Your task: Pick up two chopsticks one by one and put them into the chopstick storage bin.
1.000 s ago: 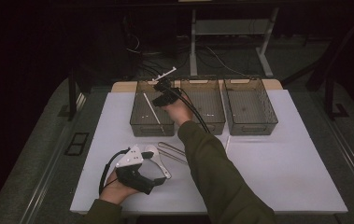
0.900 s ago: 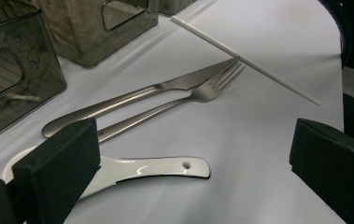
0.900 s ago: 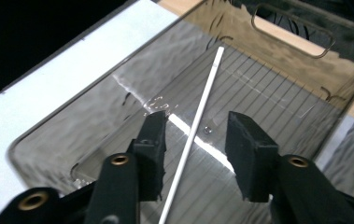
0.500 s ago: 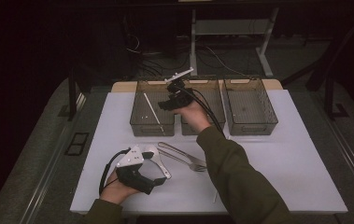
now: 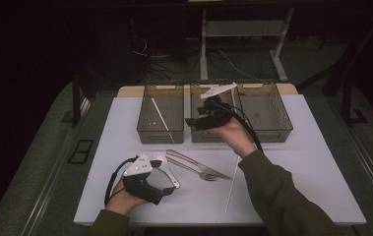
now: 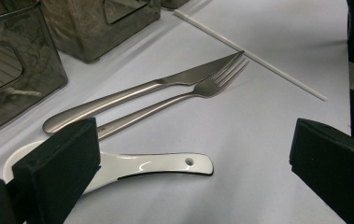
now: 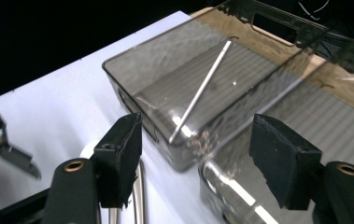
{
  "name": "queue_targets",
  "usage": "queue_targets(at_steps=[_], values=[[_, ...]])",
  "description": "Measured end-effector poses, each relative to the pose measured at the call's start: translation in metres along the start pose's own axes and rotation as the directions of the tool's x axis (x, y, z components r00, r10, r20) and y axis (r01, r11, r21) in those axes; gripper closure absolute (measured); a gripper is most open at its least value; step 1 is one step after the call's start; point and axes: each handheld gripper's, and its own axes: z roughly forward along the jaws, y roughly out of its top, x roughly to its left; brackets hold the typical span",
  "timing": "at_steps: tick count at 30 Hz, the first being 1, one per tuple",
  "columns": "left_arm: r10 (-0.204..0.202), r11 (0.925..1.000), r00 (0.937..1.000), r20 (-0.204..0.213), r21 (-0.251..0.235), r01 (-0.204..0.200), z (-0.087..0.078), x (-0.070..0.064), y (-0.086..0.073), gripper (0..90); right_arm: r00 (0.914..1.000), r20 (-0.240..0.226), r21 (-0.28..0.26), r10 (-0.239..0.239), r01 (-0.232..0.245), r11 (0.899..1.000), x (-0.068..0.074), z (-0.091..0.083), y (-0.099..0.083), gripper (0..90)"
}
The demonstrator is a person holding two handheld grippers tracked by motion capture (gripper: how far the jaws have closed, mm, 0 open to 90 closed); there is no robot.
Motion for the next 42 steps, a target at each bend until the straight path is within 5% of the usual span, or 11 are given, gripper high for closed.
queue_targets(at_steps=[14,21,28,36,42], values=[[0.0,1.0,1.0,-0.008,-0.004,-0.001,0.0,0.001,0.0,1.0,0.9993,0.031,-0.046,-0.019,0.02,0.999,-0.01,-0.051,-0.046,32.3],[-0.001,1.0,0.9998,-0.018,0.001,0.001,0.0,0.0,0.0,1.1,0.9985,0.052,-0.075,0.015,-0.011,0.997,-0.019,-0.081,-0.081,32.1],[0.0,1.0,0.9998,-0.021,-0.003,0.0,0.0,-0.001,0.0,1.0,0.996,0.08,-0.041,0.04,-0.037,0.999,-0.023,-0.101,-0.121,32.0],[0.002,1.0,0.9998,-0.018,0.001,-0.002,0.0,-0.002,0.0,1.0,0.9879,0.133,-0.008,0.079,-0.079,0.997,-0.026,-0.114,-0.158,33.1],[0.003,1.0,0.9998,-0.02,0.005,-0.003,0.0,-0.002,0.0,0.9,0.9744,0.202,0.027,0.099,-0.106,0.994,-0.032,-0.102,-0.166,38.6]])
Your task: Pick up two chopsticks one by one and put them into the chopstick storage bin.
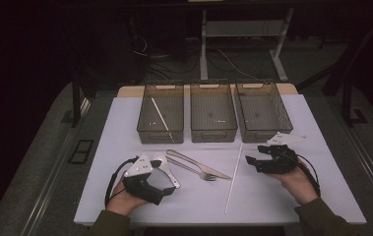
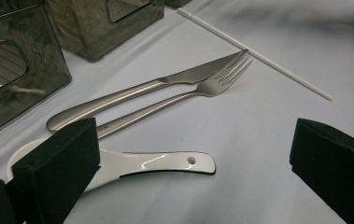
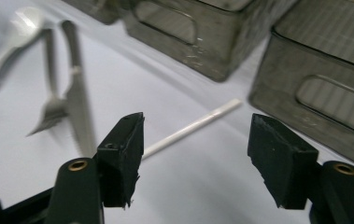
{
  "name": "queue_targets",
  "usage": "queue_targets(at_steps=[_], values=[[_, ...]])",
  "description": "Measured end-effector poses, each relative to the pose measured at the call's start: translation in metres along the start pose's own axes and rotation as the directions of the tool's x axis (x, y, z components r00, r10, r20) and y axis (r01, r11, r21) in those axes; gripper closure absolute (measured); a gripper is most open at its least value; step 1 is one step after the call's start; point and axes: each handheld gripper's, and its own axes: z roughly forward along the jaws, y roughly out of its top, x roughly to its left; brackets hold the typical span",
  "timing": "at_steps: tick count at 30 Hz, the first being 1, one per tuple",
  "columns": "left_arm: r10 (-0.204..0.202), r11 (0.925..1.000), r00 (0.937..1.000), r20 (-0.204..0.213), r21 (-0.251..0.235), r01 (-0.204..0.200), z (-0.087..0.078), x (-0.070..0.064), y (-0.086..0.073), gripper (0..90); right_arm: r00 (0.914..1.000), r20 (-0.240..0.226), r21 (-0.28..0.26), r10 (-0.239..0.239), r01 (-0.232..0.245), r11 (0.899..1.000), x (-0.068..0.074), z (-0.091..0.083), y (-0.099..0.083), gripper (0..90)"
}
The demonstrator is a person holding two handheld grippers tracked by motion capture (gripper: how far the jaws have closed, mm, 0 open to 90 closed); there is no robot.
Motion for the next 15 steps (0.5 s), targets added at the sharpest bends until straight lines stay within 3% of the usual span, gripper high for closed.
queue_targets(at_steps=[5,9,15], values=[[0.001,1.0,1.0,-0.001,0.006,-0.001,0.001,0.001,0.0,1.0,0.9993,0.031,0.026,0.021,-0.022,0.999,-0.006,0.018,0.004,43.8],[0.003,1.0,1.0,0.001,0.007,-0.003,0.001,0.0,0.0,1.0,0.9976,0.036,0.042,0.059,-0.061,0.997,-0.01,0.034,0.008,48.1],[0.005,0.9999,1.0,0.004,0.009,-0.005,0.001,0.001,-0.001,1.0,0.9967,0.037,0.065,0.072,-0.075,0.995,-0.01,0.056,0.013,53.0]])
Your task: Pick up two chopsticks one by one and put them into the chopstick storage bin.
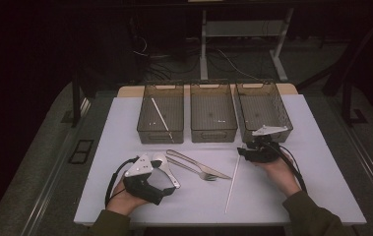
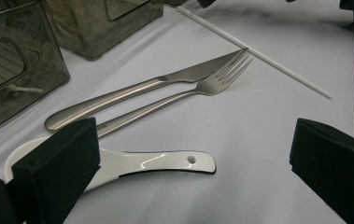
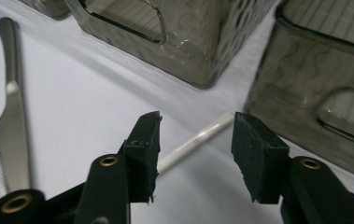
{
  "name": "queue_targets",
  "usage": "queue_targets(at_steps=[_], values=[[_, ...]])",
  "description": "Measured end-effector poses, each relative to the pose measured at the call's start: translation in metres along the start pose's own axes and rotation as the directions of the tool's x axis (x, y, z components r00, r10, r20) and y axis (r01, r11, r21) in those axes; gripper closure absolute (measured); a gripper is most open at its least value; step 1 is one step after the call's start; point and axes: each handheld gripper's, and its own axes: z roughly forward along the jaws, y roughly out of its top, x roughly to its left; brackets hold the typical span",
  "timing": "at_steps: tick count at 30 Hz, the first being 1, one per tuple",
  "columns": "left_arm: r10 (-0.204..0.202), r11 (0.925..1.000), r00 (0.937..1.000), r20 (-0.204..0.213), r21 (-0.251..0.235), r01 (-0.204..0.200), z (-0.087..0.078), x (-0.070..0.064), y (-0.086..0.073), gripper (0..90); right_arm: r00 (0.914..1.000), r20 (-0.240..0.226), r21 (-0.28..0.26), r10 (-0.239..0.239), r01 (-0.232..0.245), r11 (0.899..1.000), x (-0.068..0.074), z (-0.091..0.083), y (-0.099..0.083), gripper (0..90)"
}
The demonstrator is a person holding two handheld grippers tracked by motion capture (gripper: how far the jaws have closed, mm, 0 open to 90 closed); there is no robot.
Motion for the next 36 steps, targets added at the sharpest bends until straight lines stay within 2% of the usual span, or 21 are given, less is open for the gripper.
queue_targets(at_steps=[2,6,14,36], values=[[0.0,1.0,1.0,0.0,-0.003,0.0,0.0,0.0,0.0,1.0,0.9998,0.021,0.019,0.002,-0.003,1.0,0.001,0.01,0.003,54.6],[0.002,1.0,1.0,0.0,0.001,-0.002,0.0,0.0,0.0,1.0,0.9991,0.04,0.043,0.01,-0.012,0.999,-0.001,0.017,0.006,57.9],[0.003,1.0,1.0,0.001,0.001,-0.003,0.0,0.0,0.0,1.0,0.9991,0.043,0.069,0.003,-0.006,0.998,-0.002,0.022,0.003,62.7],[0.0,1.0,1.0,0.0,-0.003,0.0,0.0,-0.001,0.0,1.0,0.9979,0.049,0.095,-0.041,0.037,0.995,0.003,0.021,0.004,74.2]])
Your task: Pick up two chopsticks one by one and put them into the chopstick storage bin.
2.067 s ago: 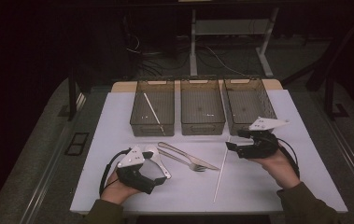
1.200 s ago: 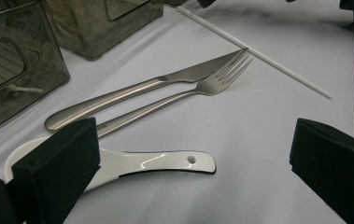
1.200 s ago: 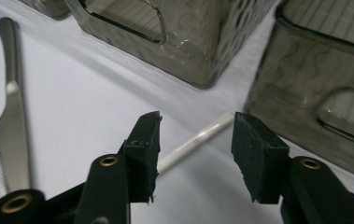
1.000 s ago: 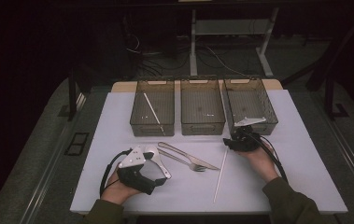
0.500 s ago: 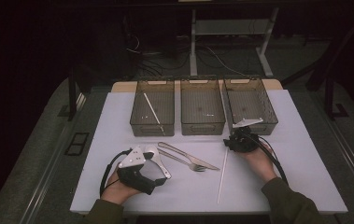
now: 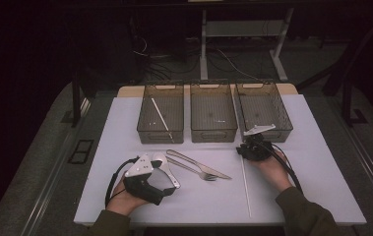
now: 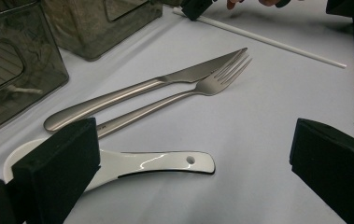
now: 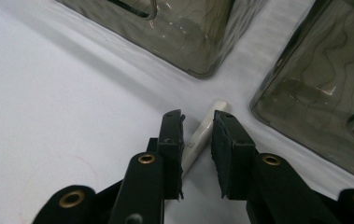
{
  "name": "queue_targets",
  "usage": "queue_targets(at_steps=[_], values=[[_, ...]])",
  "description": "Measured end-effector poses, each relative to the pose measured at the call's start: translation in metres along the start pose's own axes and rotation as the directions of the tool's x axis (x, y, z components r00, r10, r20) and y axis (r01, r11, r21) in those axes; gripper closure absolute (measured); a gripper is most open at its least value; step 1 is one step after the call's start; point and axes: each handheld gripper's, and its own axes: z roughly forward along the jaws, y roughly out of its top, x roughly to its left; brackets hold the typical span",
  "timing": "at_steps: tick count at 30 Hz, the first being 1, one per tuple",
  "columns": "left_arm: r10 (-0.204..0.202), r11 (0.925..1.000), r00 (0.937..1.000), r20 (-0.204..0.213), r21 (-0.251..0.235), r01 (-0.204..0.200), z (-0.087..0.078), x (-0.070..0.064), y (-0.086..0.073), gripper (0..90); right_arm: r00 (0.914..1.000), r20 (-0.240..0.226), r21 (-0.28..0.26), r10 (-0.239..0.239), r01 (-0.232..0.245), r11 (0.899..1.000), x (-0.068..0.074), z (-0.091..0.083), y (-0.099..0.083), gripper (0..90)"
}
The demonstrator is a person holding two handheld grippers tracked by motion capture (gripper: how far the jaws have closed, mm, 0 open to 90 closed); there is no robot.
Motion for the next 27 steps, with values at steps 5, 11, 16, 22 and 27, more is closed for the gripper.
queue_targets(at_steps=[5,11,16,22,27], values=[[-0.001,1.0,1.0,0.0,-0.003,0.001,0.0002,-0.0003,0.0,1.0,0.9999,-0.004,0.011,-0.01,0.01,1.0,-0.0009,-0.001,0.0005,76.7],[-0.001,1.0,1.0,0.001,-0.004,0.001,0.0004,-0.0004,0.0001,1.0,0.9997,-0.009,0.018,-0.022,0.022,1.0,-0.0024,-0.0018,0.001,78.8],[-0.001,1.0,1.0,0.002,-0.004,0.001,0.0003,-0.0005,0.0001,1.0,0.9992,-0.02,0.024,-0.036,0.036,0.999,-0.0058,-0.0032,0.001,80.9],[0.003,1.0,1.0,0.003,-0.003,-0.003,-0.0002,-0.0005,0.0002,1.0,0.9981,-0.038,0.03,-0.048,0.05,0.998,-0.0094,-0.005,0.0005,83.1],[0.002,1.0,1.0,0.002,-0.005,-0.002,-0.0007,-0.0005,0.0004,1.0,0.9965,-0.047,0.039,-0.069,0.071,0.997,-0.0087,-0.0059,0.0006,83.4]])
